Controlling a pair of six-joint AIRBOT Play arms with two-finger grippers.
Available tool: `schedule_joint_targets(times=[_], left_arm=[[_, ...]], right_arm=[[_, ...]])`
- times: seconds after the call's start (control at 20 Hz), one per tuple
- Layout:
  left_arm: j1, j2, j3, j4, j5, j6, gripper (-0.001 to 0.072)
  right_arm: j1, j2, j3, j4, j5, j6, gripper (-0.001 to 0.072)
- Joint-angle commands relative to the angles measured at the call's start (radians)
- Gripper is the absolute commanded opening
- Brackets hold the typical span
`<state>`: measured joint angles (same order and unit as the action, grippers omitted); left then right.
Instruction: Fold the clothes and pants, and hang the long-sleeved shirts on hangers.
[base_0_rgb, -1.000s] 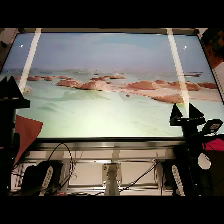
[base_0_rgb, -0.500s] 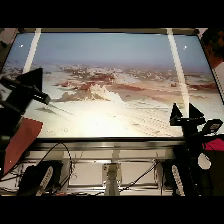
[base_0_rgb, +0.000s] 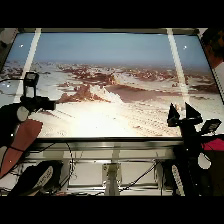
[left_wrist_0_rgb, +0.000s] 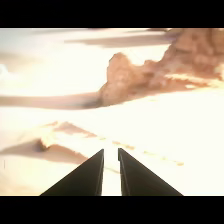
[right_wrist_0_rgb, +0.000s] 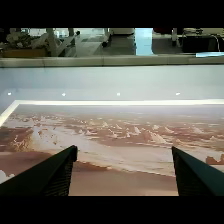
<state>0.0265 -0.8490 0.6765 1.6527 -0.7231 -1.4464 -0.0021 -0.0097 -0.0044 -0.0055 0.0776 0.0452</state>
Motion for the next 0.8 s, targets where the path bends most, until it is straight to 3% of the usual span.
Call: schedule_joint_targets(times=[0.0, 0.25, 0.45, 0.6, 0.75], left_arm=[[0.032, -0.059, 0.026, 0.217, -0.108, -0.375, 0.0172], [0.032, 0.035, 0.026, 0.205, 0.014, -0.376, 0.0174], [0.039, 0.105, 0.027, 0.206, 0.061, -0.376, 0.0174], [0.039, 0.114, 0.027, 0.206, 0.061, -0.376, 0.0173], [0.039, 0.115, 0.027, 0.205, 0.061, -0.376, 0.0173]], right_arm=[[0.001, -0.031, 0.000, 0.001, 0.045, 0.134, 0.0667], [0.001, -0.224, 0.064, -0.048, 0.282, 0.234, 0.0666], [0.001, -0.458, 0.328, -0.333, 0.425, 0.284, 0.0666], [0.001, -0.654, 0.553, -0.771, 0.645, 0.508, 0.0666], [0.000, -0.818, 0.692, -1.215, 0.818, 0.896, 0.0665]])
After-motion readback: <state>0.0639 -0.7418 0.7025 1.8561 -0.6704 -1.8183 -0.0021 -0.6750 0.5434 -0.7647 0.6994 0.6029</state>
